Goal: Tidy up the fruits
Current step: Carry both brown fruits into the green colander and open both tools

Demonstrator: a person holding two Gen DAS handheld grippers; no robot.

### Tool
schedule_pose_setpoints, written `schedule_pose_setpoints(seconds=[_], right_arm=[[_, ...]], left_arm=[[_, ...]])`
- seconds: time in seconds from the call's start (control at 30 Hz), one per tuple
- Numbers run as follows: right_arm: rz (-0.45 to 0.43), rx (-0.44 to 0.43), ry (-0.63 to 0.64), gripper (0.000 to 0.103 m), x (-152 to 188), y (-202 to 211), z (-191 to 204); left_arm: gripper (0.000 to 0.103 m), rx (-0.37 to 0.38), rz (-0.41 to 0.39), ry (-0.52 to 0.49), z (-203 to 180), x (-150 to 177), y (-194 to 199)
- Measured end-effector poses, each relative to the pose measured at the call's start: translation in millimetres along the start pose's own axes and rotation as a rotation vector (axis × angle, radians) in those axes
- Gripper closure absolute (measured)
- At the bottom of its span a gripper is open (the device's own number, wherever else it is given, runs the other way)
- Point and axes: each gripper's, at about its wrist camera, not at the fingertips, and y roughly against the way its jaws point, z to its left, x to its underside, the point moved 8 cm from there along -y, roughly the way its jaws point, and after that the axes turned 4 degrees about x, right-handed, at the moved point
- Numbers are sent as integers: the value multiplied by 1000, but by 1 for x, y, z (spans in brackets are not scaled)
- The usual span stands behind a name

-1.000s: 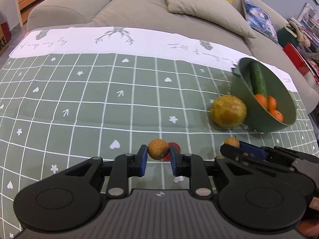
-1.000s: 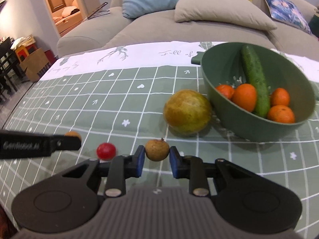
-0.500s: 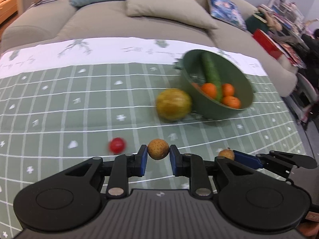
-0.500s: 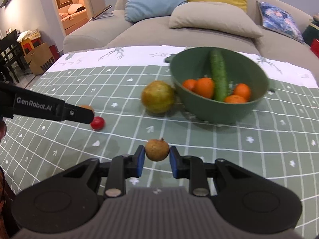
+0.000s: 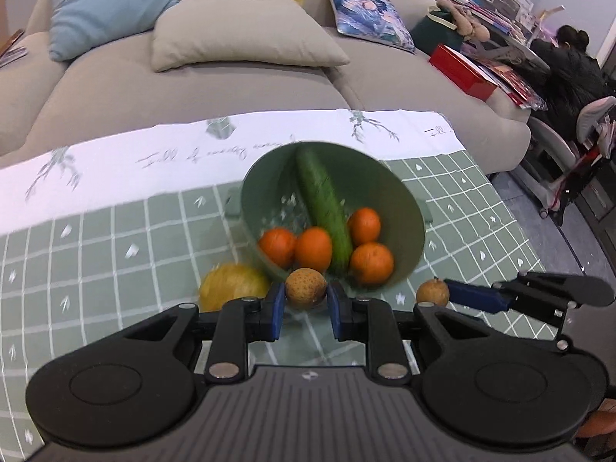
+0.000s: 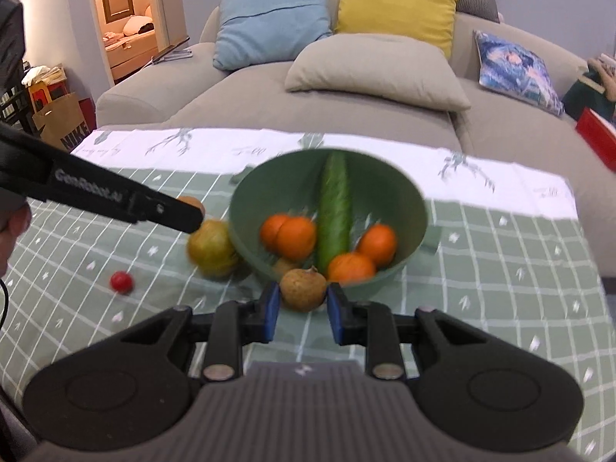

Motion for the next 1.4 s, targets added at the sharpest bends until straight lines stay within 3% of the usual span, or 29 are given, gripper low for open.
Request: schedule_pose_setpoints(seconds=[0.37,0.7,1.1,1.23,1.33,1.4], right_arm=[[17,23,81,81,-50,-55,-28],[96,19,107,81,-54,-109,-46],[126,13,112,81,-51,-133,-51],[133,7,116,81,-49,-134,-51],[136,4,124,81,-50,-136,-52],[136,4,127,81,-51,-138,-53]], left_arm=[[77,-24,49,-16,9,-45,-56],[77,-30,131,-1,24,-44,-108],[77,-52,138,-55,22,-47,-128],[68,-42,135,-64,21,-47,-129],[56,-20,132,-45,22,-47,-124],[56,-13,118,-29,24,-48,-117]])
